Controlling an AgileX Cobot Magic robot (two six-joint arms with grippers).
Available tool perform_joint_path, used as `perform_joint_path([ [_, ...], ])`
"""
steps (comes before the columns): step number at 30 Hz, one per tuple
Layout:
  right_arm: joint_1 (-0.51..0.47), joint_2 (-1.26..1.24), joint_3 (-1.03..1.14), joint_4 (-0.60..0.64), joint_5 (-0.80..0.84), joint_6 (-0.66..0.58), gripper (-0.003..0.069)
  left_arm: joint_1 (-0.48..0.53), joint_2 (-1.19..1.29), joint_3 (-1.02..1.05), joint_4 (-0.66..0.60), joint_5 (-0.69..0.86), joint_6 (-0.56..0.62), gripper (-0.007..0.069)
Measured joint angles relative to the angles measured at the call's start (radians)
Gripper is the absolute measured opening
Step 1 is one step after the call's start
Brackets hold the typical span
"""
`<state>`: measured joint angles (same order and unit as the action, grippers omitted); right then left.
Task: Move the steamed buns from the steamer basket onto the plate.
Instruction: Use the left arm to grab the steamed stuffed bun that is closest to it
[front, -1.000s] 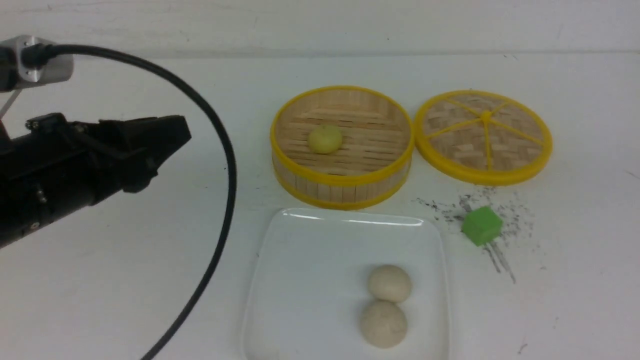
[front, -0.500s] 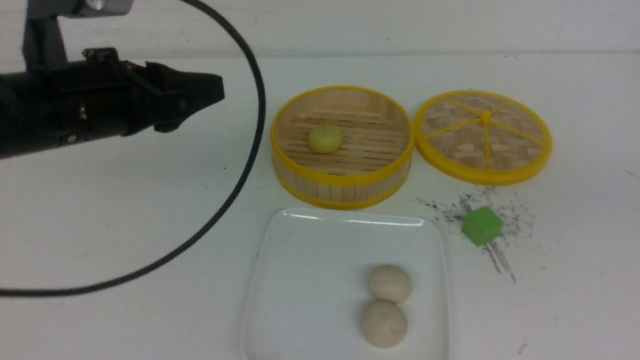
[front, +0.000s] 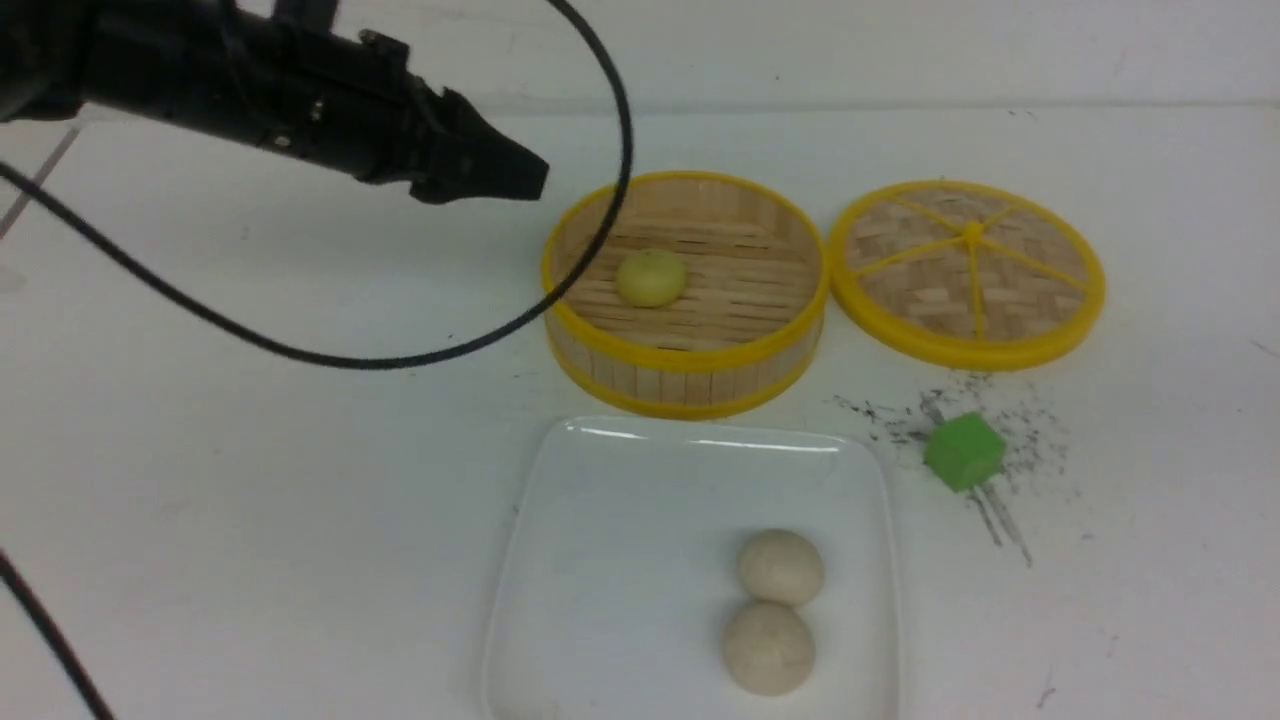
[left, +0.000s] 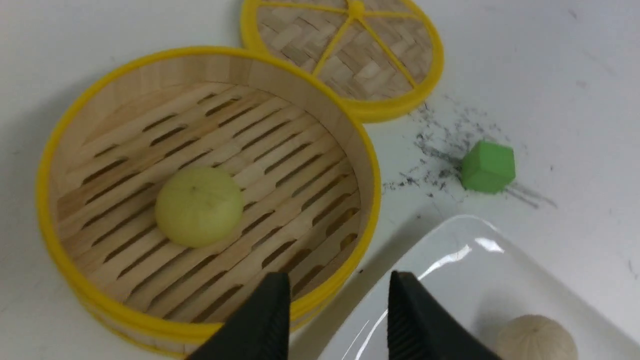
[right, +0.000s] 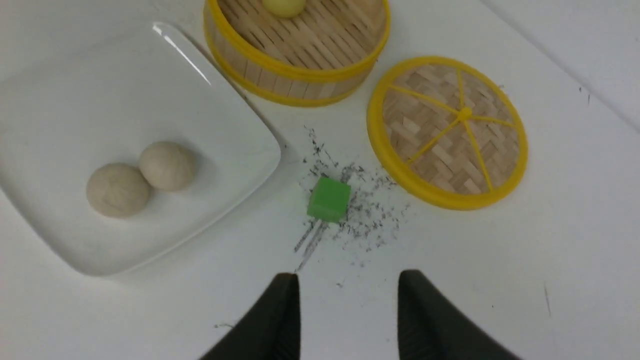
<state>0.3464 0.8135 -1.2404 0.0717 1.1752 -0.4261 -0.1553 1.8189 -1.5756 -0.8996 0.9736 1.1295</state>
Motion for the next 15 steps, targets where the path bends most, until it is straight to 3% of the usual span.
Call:
perform_joint_path([
  [4, 0.0, 0.0, 0.0, -0.018, 0.03, 0.0, 0.0294, -0.111, 0.055, -0.076, 0.152, -0.038, -0.063, 0.0302],
  [6, 0.0, 0.0, 0.0, -0.018, 0.055, 0.0, 0.0294, -0.16, 0.104, -0.125, 0.268, -0.09, -0.176, 0.0302],
  [10, 0.0, -0.007, 0.0, -0.026, 0.082, -0.001, 0.0294, -0.167, 0.164, -0.153, 0.341, -0.136, -0.247, 0.0302],
  [15, 0.0, -0.018, 0.0, -0.036, 0.082, -0.003, 0.0294, -0.166, 0.237, -0.154, 0.405, -0.226, -0.254, 0.0302],
])
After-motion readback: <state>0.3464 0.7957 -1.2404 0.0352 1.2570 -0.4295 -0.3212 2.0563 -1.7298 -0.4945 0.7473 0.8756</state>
